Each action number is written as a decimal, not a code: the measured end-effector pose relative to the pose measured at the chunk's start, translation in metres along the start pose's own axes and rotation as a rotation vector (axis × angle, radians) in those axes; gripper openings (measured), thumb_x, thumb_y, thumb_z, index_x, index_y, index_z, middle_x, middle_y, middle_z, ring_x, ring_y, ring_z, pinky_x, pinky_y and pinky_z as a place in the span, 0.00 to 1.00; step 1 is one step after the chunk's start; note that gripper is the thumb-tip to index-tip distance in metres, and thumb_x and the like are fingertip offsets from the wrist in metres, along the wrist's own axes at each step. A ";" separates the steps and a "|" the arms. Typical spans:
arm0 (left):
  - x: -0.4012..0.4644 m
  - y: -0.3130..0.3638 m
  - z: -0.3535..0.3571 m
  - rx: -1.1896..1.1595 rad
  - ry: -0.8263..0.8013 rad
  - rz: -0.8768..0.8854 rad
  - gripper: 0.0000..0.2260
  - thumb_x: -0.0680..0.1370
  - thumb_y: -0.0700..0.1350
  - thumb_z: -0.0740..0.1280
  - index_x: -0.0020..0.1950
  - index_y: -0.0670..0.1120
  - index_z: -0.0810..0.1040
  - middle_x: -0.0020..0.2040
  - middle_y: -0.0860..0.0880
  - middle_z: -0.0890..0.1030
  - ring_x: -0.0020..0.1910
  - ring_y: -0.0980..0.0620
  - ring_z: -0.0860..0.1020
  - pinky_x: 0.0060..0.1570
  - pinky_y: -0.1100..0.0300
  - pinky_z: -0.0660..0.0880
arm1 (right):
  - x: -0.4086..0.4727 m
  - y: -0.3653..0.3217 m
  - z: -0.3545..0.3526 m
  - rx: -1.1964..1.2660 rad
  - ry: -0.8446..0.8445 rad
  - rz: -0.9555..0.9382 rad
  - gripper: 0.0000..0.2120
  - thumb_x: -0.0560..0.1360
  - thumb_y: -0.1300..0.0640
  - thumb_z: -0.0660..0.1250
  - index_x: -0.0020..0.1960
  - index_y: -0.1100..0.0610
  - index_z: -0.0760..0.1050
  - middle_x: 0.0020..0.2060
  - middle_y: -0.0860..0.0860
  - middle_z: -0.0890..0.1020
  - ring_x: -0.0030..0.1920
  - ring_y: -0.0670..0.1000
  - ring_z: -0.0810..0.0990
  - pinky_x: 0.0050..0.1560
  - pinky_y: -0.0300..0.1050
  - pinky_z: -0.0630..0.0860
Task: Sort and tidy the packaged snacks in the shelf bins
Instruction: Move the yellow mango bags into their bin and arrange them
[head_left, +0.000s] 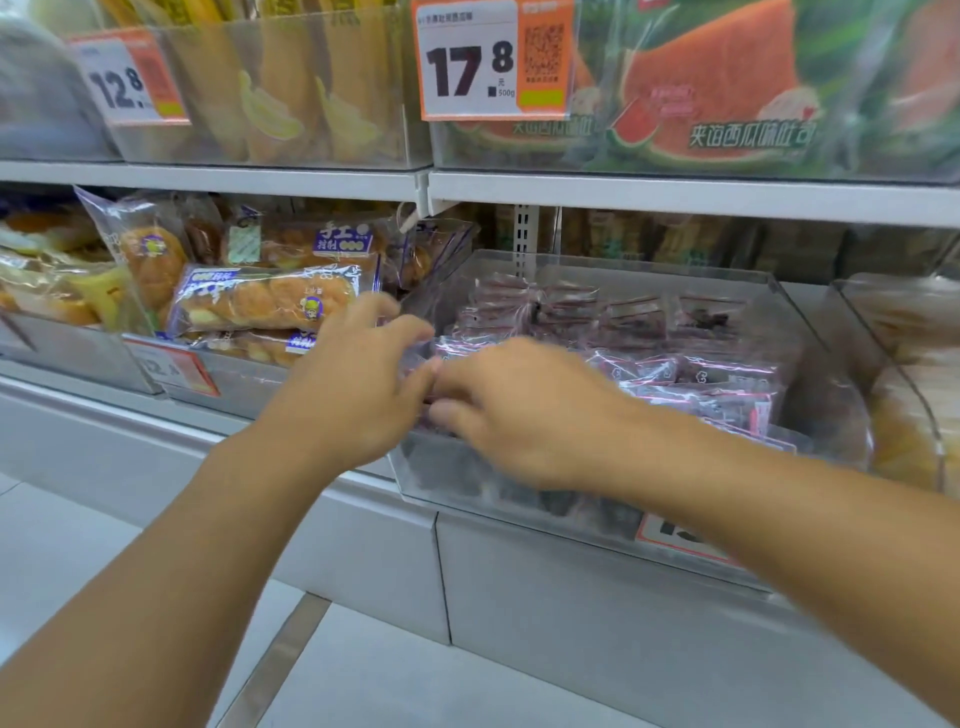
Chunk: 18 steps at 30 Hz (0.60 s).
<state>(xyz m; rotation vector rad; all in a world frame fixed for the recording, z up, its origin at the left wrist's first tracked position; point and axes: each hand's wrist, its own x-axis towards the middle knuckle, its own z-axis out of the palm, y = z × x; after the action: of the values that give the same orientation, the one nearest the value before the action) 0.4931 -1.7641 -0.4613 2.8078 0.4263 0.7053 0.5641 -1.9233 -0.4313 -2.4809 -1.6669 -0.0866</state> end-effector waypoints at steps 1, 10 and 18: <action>-0.002 0.008 0.003 -0.008 -0.019 0.056 0.20 0.82 0.53 0.61 0.71 0.47 0.74 0.72 0.45 0.70 0.72 0.45 0.65 0.70 0.54 0.62 | -0.008 0.010 -0.003 -0.026 0.090 0.032 0.11 0.83 0.46 0.56 0.60 0.48 0.73 0.51 0.49 0.79 0.54 0.56 0.77 0.45 0.50 0.70; 0.002 0.024 0.002 -0.019 -0.444 0.019 0.29 0.79 0.56 0.67 0.77 0.50 0.64 0.74 0.51 0.70 0.73 0.49 0.67 0.69 0.58 0.64 | -0.035 0.058 -0.001 0.074 -0.003 0.187 0.23 0.74 0.42 0.72 0.67 0.44 0.74 0.58 0.46 0.81 0.59 0.52 0.78 0.54 0.46 0.73; 0.020 0.054 -0.001 0.024 -0.682 -0.202 0.26 0.84 0.61 0.50 0.76 0.47 0.63 0.77 0.48 0.65 0.74 0.47 0.65 0.71 0.51 0.61 | -0.049 0.050 -0.002 0.047 -0.044 0.097 0.29 0.76 0.67 0.63 0.71 0.42 0.72 0.45 0.43 0.83 0.49 0.51 0.79 0.53 0.50 0.77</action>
<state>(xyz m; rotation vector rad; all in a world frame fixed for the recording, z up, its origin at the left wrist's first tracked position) 0.5215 -1.8082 -0.4370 2.7433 0.5623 -0.3031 0.5915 -1.9864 -0.4405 -2.5412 -1.5427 0.0186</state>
